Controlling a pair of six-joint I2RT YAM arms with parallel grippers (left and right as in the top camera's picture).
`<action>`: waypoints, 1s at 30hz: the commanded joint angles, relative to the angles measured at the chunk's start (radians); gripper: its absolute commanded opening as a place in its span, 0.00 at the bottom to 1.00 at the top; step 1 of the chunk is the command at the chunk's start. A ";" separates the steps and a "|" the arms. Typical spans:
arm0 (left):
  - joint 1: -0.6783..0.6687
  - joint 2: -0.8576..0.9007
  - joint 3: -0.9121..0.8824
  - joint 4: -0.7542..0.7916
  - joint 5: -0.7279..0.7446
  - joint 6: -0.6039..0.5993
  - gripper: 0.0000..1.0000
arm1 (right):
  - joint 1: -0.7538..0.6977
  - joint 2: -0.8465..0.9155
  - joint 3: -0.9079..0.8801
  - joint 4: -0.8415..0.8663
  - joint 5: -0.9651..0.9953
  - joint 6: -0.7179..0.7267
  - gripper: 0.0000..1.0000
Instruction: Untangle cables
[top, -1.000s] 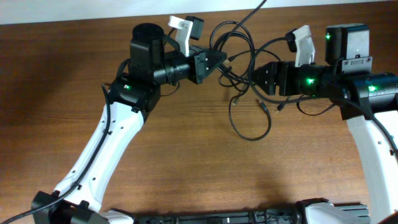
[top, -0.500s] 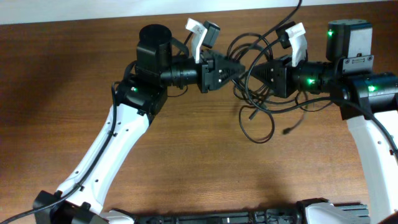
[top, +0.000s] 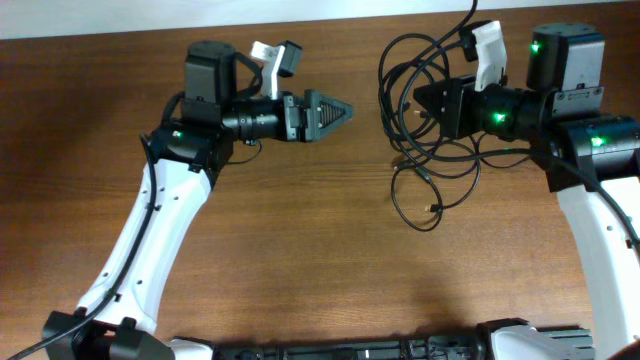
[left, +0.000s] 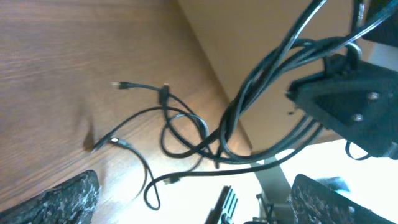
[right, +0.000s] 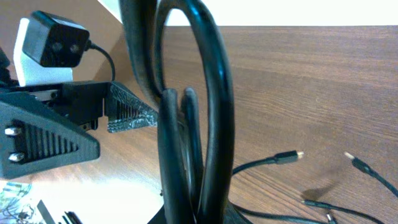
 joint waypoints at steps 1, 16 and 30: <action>0.004 -0.011 0.006 -0.013 -0.019 -0.003 0.99 | -0.003 0.000 0.009 0.027 -0.004 0.018 0.04; -0.214 -0.011 0.006 0.040 -0.391 -0.279 0.99 | -0.003 0.000 0.009 0.064 -0.042 0.017 0.04; -0.306 -0.004 0.006 -0.076 -0.611 -0.276 0.99 | -0.003 0.000 0.010 0.102 -0.041 0.014 0.04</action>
